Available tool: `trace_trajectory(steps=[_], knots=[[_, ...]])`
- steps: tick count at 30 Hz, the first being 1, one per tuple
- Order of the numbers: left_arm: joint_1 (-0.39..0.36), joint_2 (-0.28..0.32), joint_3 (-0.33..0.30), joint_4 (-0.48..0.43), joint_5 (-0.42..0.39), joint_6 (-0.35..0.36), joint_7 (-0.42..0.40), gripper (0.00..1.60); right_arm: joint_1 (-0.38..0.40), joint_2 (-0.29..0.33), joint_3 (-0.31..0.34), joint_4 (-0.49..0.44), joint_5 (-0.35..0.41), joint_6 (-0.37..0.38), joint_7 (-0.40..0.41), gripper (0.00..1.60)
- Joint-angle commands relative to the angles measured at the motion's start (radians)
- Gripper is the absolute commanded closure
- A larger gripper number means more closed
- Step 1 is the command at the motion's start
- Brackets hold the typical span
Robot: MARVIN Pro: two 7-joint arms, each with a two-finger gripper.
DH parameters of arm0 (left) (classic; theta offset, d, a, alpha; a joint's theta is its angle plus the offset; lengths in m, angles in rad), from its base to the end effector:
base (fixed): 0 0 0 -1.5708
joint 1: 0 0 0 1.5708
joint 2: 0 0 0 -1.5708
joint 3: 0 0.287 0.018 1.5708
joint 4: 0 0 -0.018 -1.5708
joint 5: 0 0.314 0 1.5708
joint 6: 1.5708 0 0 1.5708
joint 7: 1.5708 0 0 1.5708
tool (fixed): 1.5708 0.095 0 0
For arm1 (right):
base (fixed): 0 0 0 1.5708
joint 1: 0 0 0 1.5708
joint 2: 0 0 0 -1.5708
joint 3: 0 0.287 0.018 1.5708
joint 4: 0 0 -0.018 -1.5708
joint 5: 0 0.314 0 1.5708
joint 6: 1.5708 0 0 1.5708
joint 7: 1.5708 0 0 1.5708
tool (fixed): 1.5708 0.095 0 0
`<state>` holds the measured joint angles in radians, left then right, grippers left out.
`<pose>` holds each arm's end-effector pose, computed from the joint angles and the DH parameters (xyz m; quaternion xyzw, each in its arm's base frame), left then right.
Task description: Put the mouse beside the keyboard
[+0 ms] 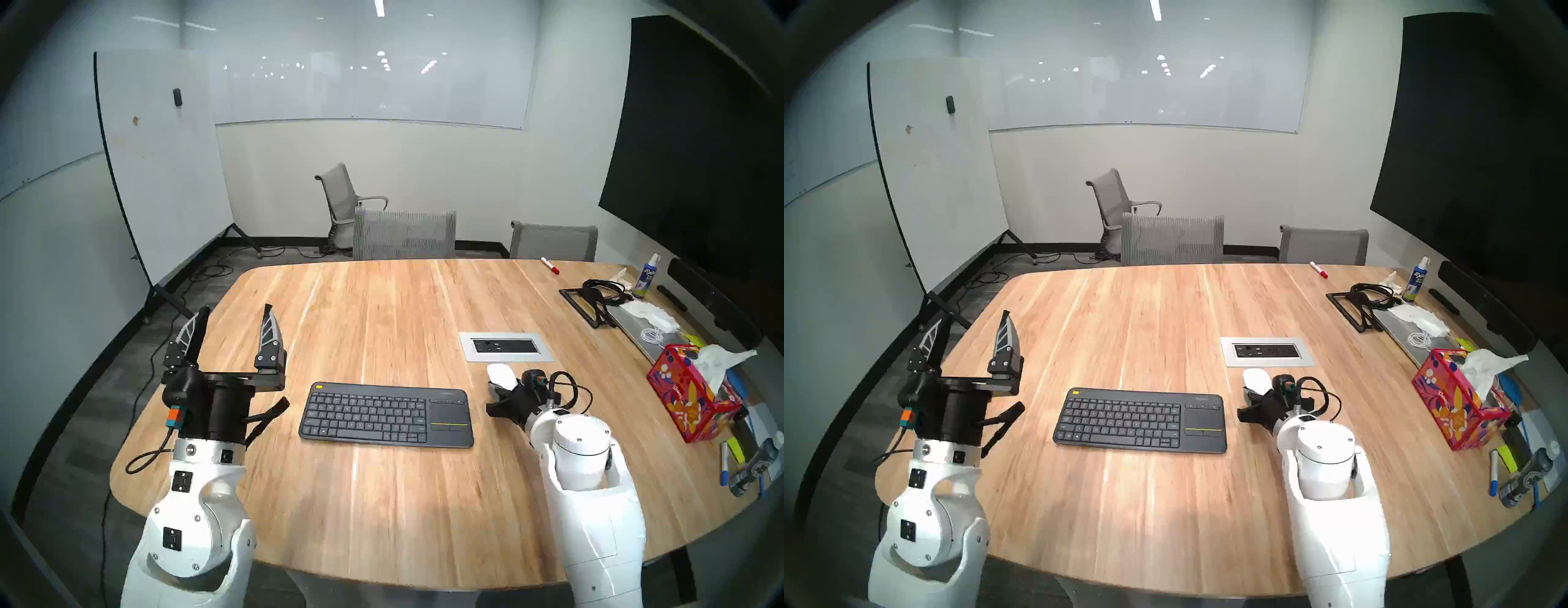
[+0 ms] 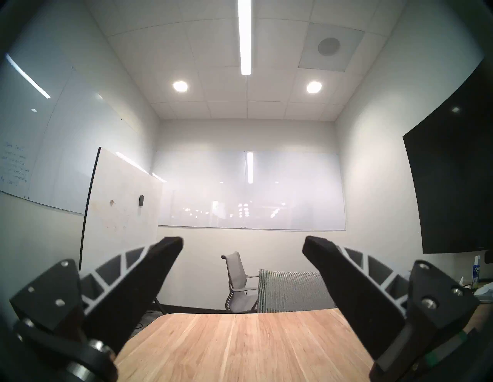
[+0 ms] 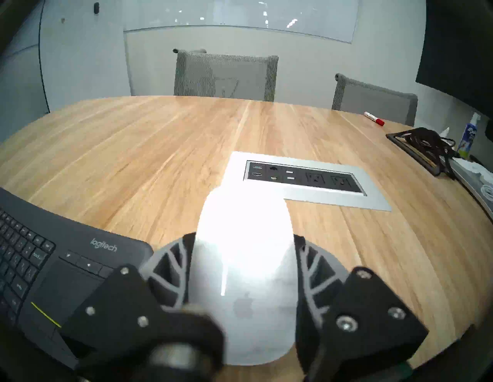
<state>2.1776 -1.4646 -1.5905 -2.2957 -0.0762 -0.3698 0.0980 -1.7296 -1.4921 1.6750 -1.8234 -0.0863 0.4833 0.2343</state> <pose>0.2495 0.0188 -0.1816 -0.5158 -0.0185 -0.8564 0.0083 0.3724 -0.0447 -0.3088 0.8323 0.0738 0.5494 0.0048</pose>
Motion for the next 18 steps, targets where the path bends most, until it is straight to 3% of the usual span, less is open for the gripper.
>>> trace_trajectory(steps=[1,18], knots=[[0.0,0.001,0.0,-0.02,0.0,-0.001,-0.001,0.0,-0.013,-0.008,0.001,-0.028,0.006,-0.015,0.0,1.6],[0.0,0.001,0.0,-0.02,0.0,-0.002,-0.001,0.0,-0.043,-0.035,-0.004,-0.049,0.01,-0.005,-0.023,1.6]])
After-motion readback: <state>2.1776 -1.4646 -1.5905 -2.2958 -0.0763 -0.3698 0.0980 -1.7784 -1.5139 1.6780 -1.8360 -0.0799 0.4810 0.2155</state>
